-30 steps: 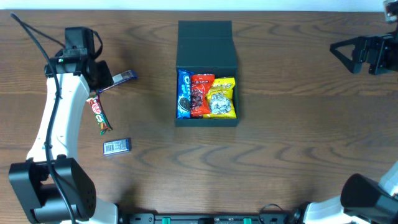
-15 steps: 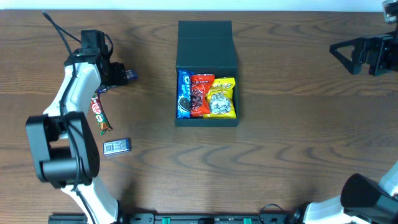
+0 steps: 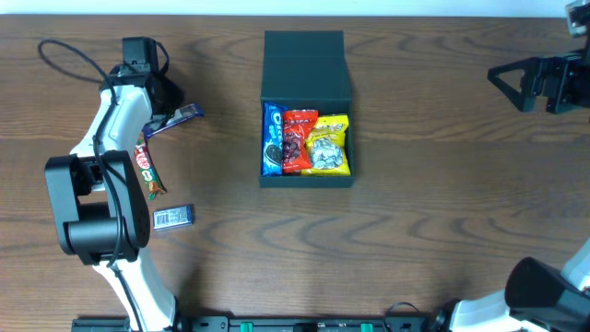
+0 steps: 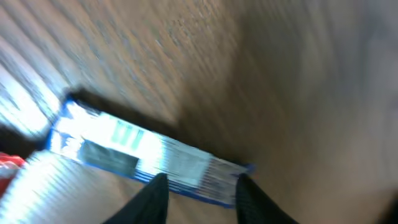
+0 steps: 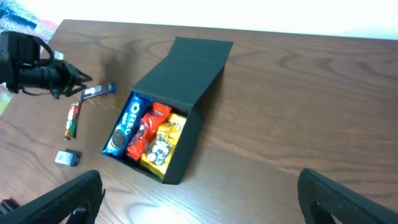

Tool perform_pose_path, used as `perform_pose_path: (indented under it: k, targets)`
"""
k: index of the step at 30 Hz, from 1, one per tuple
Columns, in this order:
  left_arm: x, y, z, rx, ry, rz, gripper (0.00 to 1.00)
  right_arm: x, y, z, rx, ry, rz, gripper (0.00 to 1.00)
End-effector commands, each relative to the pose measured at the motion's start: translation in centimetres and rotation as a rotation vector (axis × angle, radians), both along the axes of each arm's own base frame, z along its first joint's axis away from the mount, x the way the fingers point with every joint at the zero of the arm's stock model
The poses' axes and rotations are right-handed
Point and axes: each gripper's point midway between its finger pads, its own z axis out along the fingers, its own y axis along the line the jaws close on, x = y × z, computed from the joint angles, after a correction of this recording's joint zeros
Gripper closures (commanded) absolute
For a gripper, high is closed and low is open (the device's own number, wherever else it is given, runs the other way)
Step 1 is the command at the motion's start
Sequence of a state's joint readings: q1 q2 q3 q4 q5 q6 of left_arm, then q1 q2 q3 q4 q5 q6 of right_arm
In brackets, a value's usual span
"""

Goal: Pack container
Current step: 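Grasp the small blue bar with the left gripper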

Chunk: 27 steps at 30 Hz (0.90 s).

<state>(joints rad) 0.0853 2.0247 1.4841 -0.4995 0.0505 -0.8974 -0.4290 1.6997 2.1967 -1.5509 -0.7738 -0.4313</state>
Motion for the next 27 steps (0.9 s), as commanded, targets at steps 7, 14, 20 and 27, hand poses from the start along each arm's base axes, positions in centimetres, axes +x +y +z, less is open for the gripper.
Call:
perform_pose_path:
  k: [7,14,20,27]
  targets:
    - [4.9,0.7,4.0,-0.222,-0.145,0.336,0.71,0.1,0.9,0.1,0.011,-0.010,0.032,0.01]
    - [8.2,0.0,4.3,-0.280,-0.068,0.300,0.71,0.2,0.8,0.1,0.009,-0.013,0.032,0.01]
    - [4.2,-1.3,3.2,-0.289,0.132,0.324,0.66,0.0,0.9,0.0,0.014,-0.002,0.032,0.01]
    - [1.2,-3.2,2.7,-0.379,0.275,0.335,0.58,0.0,0.9,0.0,0.012,0.000,0.030,0.01]
